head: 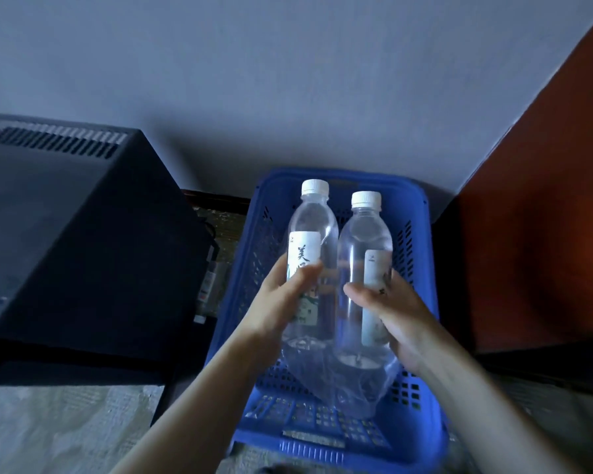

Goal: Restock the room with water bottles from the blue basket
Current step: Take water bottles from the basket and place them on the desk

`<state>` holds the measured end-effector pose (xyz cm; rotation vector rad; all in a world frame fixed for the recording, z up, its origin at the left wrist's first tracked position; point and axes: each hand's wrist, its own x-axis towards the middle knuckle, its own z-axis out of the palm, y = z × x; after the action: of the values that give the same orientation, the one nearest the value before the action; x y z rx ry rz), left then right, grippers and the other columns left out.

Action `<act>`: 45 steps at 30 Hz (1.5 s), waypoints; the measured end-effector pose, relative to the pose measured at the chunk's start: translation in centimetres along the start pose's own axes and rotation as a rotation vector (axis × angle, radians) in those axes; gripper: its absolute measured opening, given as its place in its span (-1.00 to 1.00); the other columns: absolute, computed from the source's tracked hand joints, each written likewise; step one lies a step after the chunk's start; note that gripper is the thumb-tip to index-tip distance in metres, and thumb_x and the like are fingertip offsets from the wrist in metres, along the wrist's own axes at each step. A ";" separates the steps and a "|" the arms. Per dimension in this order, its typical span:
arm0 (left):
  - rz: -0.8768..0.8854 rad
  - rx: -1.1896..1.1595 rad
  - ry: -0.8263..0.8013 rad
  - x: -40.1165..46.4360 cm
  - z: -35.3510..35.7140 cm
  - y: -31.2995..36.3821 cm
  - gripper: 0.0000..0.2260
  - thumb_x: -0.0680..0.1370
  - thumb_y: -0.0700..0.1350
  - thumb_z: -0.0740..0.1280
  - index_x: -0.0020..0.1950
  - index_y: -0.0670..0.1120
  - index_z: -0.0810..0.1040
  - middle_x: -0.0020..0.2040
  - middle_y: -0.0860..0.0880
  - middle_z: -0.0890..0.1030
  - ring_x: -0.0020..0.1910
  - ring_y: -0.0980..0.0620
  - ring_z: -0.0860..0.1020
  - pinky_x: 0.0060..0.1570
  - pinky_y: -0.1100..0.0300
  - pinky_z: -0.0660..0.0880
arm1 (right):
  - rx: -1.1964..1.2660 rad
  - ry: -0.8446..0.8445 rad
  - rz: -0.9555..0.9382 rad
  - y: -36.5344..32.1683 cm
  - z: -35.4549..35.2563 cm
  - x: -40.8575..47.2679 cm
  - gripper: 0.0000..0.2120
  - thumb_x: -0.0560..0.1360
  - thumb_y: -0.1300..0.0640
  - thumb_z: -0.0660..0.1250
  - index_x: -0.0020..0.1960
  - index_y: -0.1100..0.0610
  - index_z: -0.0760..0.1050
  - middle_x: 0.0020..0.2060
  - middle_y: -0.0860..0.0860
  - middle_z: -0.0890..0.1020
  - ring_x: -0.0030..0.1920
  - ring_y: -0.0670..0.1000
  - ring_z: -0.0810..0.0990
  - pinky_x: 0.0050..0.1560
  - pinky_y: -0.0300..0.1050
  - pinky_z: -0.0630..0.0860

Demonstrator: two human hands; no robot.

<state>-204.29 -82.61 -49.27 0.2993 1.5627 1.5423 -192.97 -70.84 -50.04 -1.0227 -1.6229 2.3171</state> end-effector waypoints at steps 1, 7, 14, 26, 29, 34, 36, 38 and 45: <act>0.004 0.012 0.004 -0.9 0.6 1.6 -0.76 0.50 0.02 0.34 0.10 -0.06 0.54 -0.14 0.00 0.72 -0.16 0.04 0.68 -0.22 0.10 0.62 | 0.009 0.019 -0.014 -1.3 0.2 -1.0 -0.46 0.16 0.01 0.54 0.11 0.01 0.49 -0.01 0.08 0.67 0.02 0.06 0.67 0.15 0.20 0.54; 0.054 0.058 0.006 -6.1 4.7 12.5 -0.56 0.38 0.18 0.35 0.15 -0.04 0.52 0.06 -0.10 0.68 0.03 -0.12 0.66 0.05 -0.15 0.58 | -0.017 0.105 -0.085 -11.8 1.3 -7.7 -0.49 0.30 0.04 0.54 0.16 -0.07 0.40 -0.05 -0.11 0.68 -0.02 -0.17 0.67 0.05 -0.12 0.55; 0.109 0.074 -0.033 -11.8 9.6 25.0 -0.55 0.40 0.16 0.33 0.19 -0.06 0.50 0.03 -0.12 0.69 0.03 -0.11 0.66 0.12 -0.12 0.55 | -0.002 0.138 -0.174 -24.4 2.3 -15.4 -0.58 0.41 0.23 0.46 0.19 0.08 0.39 -0.08 0.02 0.70 -0.06 -0.05 0.70 -0.06 -0.12 0.62; 0.360 0.099 0.048 -19.8 13.4 40.6 -0.84 0.57 -0.15 0.27 0.13 -0.10 0.51 -0.22 0.00 0.72 -0.26 0.14 0.68 -0.35 0.38 0.52 | -0.128 0.032 -0.417 -40.1 4.7 -22.8 -0.41 0.21 -0.05 0.43 0.19 0.01 0.36 -0.02 0.06 0.63 -0.10 -0.14 0.67 -0.10 -0.30 0.53; 0.406 0.089 0.078 -22.4 13.5 42.7 -0.83 0.56 -0.16 0.32 0.14 -0.11 0.51 -0.30 0.05 0.72 -0.33 0.19 0.67 -0.41 0.43 0.49 | -0.146 0.014 -0.435 -42.1 6.1 -24.4 -0.35 0.11 -0.10 0.44 0.14 0.04 0.36 -0.08 0.05 0.61 -0.20 -0.20 0.65 -0.22 -0.39 0.48; 0.444 0.084 0.168 -25.5 13.4 44.8 -0.80 0.55 -0.17 0.31 0.17 -0.13 0.54 -0.32 0.05 0.69 -0.47 0.32 0.59 -0.51 0.52 0.39 | -0.140 0.020 -0.466 -44.1 8.0 -26.9 -0.48 0.27 0.00 0.45 0.16 0.02 0.33 -0.01 0.06 0.57 -0.12 -0.16 0.64 -0.18 -0.39 0.49; 0.476 0.110 0.148 -27.2 13.2 45.8 -0.83 0.56 -0.22 0.29 0.14 -0.15 0.52 -0.42 0.09 0.66 -0.53 0.33 0.56 -0.57 0.52 0.37 | -0.168 0.046 -0.487 -44.7 8.9 -27.9 -0.47 0.29 -0.03 0.48 0.16 -0.02 0.33 0.01 0.05 0.57 -0.10 -0.16 0.65 -0.13 -0.38 0.50; 0.500 0.097 0.137 -28.8 13.0 46.6 -0.82 0.56 -0.25 0.27 0.16 -0.17 0.51 -0.47 0.09 0.65 -0.55 0.30 0.56 -0.60 0.50 0.37 | -0.178 0.048 -0.500 -45.2 10.1 -28.7 -0.52 0.35 0.03 0.49 0.16 -0.02 0.33 0.02 0.03 0.57 -0.10 -0.19 0.65 -0.11 -0.39 0.50; 0.559 0.055 0.185 -32.8 9.4 47.9 -0.82 0.56 -0.26 0.28 0.15 -0.24 0.50 -0.42 -0.02 0.66 -0.53 0.20 0.60 -0.59 0.40 0.44 | -0.199 -0.009 -0.533 -45.6 15.3 -32.2 -0.52 0.38 -0.04 0.46 0.19 -0.01 0.30 0.02 0.00 0.53 -0.10 -0.22 0.61 -0.16 -0.43 0.48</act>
<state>-198.12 -90.18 8.70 0.6863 1.7601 1.9980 -189.58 -79.11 7.15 -0.5147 -1.8745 1.8392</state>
